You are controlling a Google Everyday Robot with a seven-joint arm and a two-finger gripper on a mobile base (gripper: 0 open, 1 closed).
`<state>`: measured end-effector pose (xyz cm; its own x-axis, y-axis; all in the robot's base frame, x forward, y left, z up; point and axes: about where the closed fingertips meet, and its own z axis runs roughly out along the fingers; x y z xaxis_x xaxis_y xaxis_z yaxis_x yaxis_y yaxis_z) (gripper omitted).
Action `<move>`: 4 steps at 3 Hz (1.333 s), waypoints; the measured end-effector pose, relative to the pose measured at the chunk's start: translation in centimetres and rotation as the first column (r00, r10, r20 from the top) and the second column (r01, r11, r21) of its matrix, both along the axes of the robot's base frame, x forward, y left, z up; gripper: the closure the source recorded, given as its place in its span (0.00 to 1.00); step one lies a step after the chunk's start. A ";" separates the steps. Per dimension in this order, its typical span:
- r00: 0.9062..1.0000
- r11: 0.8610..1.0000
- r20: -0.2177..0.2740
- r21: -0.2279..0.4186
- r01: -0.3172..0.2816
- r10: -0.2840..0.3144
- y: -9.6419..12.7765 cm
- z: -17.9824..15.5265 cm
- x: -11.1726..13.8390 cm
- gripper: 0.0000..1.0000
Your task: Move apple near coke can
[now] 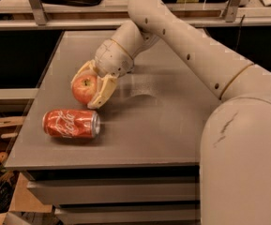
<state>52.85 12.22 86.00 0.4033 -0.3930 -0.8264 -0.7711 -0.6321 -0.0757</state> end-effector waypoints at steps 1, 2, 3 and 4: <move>1.000 1.000 -0.001 -0.004 -0.008 0.008 0.1 -0.1 -0.2 0.15; 1.000 1.000 -0.005 -0.003 -0.003 0.003 -0.4 -0.3 -0.4 0.00; 1.000 1.000 -0.005 -0.001 0.000 0.000 -0.6 -0.3 -0.3 0.00; 0.998 0.999 0.042 0.021 0.040 -0.041 -2.8 1.7 0.5 0.00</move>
Offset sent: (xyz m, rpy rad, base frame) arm -0.0108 -0.0173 -0.0040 -0.0213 0.0168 0.0208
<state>53.36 9.45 87.72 0.4225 -0.3933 -0.8166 -0.7920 -0.5983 -0.1216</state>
